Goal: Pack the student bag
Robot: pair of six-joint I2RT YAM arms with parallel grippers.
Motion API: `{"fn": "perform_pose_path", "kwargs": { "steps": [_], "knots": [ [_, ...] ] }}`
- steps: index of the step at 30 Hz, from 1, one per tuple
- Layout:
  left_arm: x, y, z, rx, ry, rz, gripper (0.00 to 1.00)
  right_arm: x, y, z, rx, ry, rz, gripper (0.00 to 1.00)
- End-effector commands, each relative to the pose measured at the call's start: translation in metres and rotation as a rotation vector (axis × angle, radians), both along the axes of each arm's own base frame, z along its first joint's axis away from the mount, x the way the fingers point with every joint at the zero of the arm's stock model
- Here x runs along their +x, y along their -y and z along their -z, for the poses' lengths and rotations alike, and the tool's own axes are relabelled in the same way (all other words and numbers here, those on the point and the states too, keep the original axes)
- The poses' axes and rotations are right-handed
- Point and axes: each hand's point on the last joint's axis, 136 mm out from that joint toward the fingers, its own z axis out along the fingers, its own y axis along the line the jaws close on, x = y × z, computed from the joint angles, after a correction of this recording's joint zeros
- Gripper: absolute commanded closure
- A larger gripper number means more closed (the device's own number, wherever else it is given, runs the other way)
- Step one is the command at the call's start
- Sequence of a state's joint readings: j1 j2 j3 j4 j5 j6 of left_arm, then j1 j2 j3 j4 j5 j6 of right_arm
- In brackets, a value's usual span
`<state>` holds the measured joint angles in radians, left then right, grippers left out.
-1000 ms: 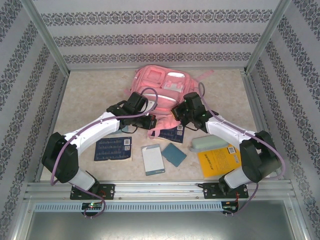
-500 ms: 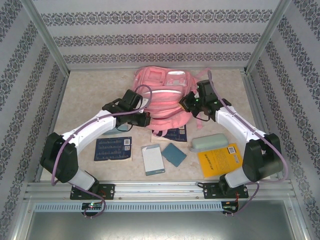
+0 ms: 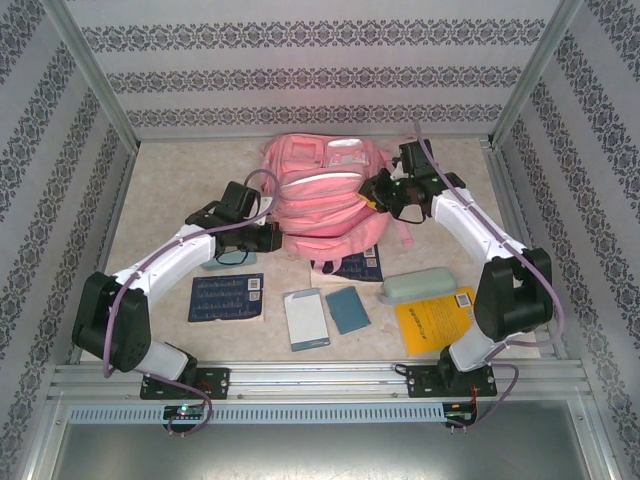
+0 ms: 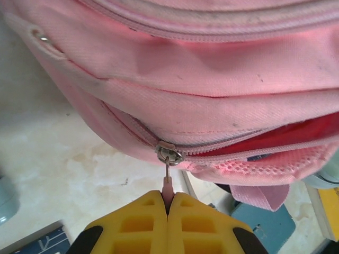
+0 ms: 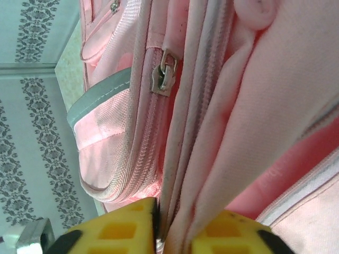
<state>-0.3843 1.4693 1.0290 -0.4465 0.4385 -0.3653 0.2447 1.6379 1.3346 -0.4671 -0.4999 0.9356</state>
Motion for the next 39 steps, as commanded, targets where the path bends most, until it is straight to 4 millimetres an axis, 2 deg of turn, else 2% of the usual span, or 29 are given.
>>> {"fn": "perform_pose_path", "kwargs": {
  "steps": [1,7,10,12,15,19,23,27,30,35,39],
  "knots": [
    [-0.01,0.014,-0.005,-0.094,-0.035,0.024,1.0,0.025,-0.006,-0.025,-0.001,0.104,-0.017,0.69],
    [-0.013,0.023,-0.034,-0.131,0.028,0.055,1.0,0.043,-0.045,-0.019,-0.007,0.087,-0.083,0.67],
    [-0.018,0.03,-0.044,-0.155,0.042,0.069,1.0,0.05,-0.05,-0.02,-0.058,0.102,-0.091,0.62],
    [-0.017,0.035,-0.049,-0.162,0.053,0.074,1.0,0.049,-0.046,-0.023,-0.097,0.115,-0.086,0.54],
    [-0.01,0.037,-0.053,-0.171,0.064,0.06,1.0,0.037,-0.027,-0.026,-0.196,0.131,-0.051,0.4],
    [-0.004,0.047,-0.061,-0.204,0.078,0.07,1.0,0.004,0.0,-0.032,-0.283,0.147,0.021,0.38],
    [-0.004,0.06,-0.068,-0.208,0.091,0.101,1.0,-0.03,0.013,-0.023,-0.251,0.106,0.082,0.41],
    [-0.01,0.074,-0.068,-0.183,0.093,0.143,1.0,-0.054,-0.01,-0.022,-0.113,0.083,0.09,0.42],
    [-0.015,0.081,-0.064,-0.151,0.099,0.165,1.0,-0.066,-0.037,-0.02,-0.016,0.04,0.086,0.42],
    [-0.02,0.081,-0.059,-0.126,0.092,0.175,1.0,-0.071,-0.08,-0.013,0.068,-0.024,0.054,0.43],
    [-0.021,0.08,-0.06,-0.119,0.095,0.174,1.0,-0.071,-0.097,-0.002,0.072,-0.064,0.044,0.44]
  ]
}}
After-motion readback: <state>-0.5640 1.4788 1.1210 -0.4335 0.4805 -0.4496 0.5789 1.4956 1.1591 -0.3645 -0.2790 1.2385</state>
